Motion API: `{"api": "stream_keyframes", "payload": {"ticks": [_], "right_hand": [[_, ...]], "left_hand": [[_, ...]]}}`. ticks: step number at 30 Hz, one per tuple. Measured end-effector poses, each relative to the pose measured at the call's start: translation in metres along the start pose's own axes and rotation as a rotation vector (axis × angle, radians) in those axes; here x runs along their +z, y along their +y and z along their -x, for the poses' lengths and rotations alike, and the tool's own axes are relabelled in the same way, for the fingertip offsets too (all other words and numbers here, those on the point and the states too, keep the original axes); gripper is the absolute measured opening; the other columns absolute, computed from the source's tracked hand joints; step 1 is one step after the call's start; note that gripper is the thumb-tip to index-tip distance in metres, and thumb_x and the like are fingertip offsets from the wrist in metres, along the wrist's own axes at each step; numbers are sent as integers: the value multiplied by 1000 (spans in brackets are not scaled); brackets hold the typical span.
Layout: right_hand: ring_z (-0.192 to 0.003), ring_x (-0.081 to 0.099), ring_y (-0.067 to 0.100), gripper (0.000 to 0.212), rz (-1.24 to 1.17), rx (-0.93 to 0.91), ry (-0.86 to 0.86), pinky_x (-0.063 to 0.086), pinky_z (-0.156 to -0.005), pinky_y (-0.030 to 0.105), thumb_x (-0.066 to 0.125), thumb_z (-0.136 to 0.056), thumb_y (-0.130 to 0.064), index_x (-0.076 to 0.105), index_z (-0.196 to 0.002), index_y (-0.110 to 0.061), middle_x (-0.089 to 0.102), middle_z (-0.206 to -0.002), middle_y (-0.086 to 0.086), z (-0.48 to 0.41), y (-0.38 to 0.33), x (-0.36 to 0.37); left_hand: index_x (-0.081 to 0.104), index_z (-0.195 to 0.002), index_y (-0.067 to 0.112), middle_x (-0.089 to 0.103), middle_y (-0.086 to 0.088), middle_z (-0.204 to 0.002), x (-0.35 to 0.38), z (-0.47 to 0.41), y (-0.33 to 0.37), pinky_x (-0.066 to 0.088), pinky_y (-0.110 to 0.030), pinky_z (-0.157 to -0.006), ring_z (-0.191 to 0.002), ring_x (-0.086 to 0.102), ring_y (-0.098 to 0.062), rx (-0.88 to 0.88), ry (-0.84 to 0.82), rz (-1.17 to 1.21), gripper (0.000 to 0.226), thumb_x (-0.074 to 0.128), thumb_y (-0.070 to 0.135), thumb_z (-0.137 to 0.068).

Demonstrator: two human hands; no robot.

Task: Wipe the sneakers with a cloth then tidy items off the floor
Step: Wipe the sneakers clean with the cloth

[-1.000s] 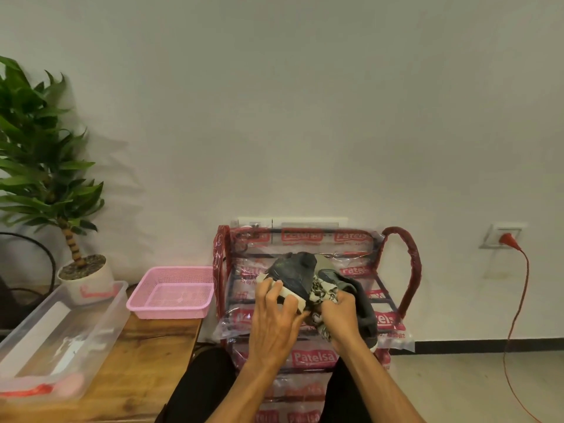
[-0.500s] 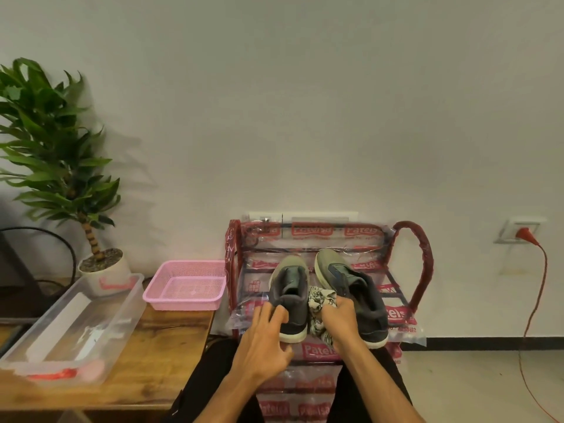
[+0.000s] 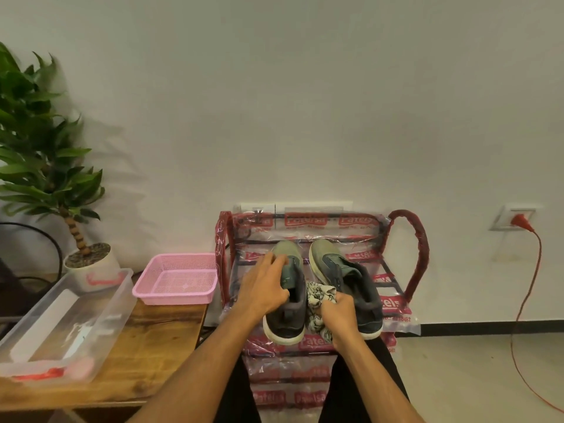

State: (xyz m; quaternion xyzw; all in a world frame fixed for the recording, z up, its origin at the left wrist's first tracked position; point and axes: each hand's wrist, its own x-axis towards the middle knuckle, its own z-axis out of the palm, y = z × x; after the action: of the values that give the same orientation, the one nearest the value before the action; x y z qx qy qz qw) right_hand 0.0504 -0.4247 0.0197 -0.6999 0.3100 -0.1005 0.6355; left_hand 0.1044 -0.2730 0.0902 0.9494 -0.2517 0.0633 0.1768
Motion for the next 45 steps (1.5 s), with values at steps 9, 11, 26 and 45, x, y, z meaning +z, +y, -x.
{"api": "stream_keyframes", "payload": {"ticks": [9, 11, 26, 45], "right_hand": [[-72, 69, 32, 23, 69, -52, 0, 55, -68, 56, 46, -75, -6, 61, -90, 5, 67, -87, 24, -1, -4, -3], [-64, 60, 23, 18, 77, -64, 4, 56, -59, 48, 45, -78, -3, 59, -82, 7, 66, -80, 25, 4, -11, -5], [-81, 65, 31, 20, 174, -266, 1, 55, -71, 46, 49, -84, 5, 67, -81, -3, 69, -76, 11, 8, -42, 5], [-114, 55, 20, 57, 818, -1145, -103, 52, -89, 35, 72, -61, -2, 68, -116, -14, 61, -123, 0, 33, -9, -21]], "left_hand": [[28, -143, 25, 49, -7, -137, 13, -25, 8, 41, -39, -92, -122, 47, -28, 159, -135, -429, 74, 64, 5, -82], [34, -140, 24, 56, -5, -131, 11, -26, 8, 41, -38, -89, -116, 53, -28, 196, -99, -448, 63, 60, 6, -86], [49, -133, 30, 49, -2, -122, 1, -27, 9, 39, -31, -65, -97, 59, -24, 215, 34, -270, 45, 54, 10, -93], [68, -109, 25, 62, 0, -106, 11, -32, 7, 47, -34, -75, -94, 62, -24, 154, 72, -35, 28, 53, 11, -89]]}}
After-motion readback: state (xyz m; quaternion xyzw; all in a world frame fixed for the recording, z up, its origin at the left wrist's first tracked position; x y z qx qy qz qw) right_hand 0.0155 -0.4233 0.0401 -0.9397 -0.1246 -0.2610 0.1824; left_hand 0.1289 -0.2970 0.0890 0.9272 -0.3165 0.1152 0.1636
